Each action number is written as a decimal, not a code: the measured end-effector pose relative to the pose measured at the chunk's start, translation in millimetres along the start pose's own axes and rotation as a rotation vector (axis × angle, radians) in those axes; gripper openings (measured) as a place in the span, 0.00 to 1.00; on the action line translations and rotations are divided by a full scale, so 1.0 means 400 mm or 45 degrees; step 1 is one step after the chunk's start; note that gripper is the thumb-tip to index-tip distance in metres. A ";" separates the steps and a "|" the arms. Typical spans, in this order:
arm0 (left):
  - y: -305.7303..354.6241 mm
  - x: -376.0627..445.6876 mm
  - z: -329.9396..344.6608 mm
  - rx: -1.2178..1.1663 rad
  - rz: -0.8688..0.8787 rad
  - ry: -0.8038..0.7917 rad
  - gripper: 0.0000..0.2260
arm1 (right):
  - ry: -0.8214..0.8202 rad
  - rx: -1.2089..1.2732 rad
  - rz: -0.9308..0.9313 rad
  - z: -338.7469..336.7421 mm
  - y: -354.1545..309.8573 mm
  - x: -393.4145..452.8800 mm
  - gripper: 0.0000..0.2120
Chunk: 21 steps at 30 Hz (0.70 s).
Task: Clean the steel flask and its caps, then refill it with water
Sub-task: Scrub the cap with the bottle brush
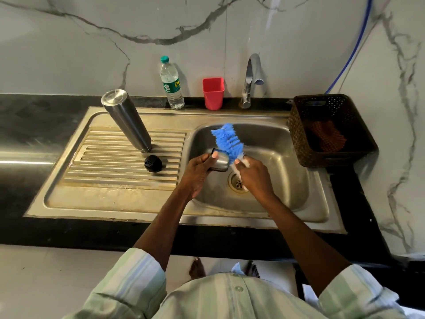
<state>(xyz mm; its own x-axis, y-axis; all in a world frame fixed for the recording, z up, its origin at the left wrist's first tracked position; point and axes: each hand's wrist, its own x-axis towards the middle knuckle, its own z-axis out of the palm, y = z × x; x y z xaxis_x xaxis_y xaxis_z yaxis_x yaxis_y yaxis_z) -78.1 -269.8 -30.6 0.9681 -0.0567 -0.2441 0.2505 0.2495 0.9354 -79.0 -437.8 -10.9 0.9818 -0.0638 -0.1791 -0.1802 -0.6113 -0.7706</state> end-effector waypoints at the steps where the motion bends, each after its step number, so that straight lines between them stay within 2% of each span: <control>1: 0.002 -0.003 -0.006 0.074 0.018 -0.013 0.11 | 0.007 0.002 -0.013 -0.004 0.000 0.000 0.15; 4: 0.005 0.001 -0.032 0.179 0.044 -0.054 0.09 | -0.064 -0.096 -0.156 0.000 -0.008 -0.034 0.16; 8: 0.006 -0.002 -0.031 0.317 0.078 -0.144 0.09 | -0.042 -0.048 -0.011 -0.015 0.004 0.008 0.15; 13: 0.020 0.004 -0.042 0.414 0.106 -0.127 0.10 | -0.084 -0.118 -0.220 -0.009 -0.009 -0.048 0.16; 17: 0.030 -0.007 -0.032 0.499 0.134 -0.168 0.09 | -0.037 -0.045 -0.059 -0.025 -0.006 0.009 0.15; 21: 0.034 -0.012 -0.042 0.476 0.131 -0.157 0.10 | -0.099 -0.142 -0.181 -0.026 -0.006 -0.026 0.14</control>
<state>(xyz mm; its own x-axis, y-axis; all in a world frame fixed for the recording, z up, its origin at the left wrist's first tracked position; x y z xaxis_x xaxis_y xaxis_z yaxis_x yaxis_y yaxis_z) -79.5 -250.0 -21.1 0.9762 -0.1711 -0.1329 0.1155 -0.1077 0.9875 -88.2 -443.8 -0.6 0.9885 0.0880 -0.1233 -0.0281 -0.6936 -0.7198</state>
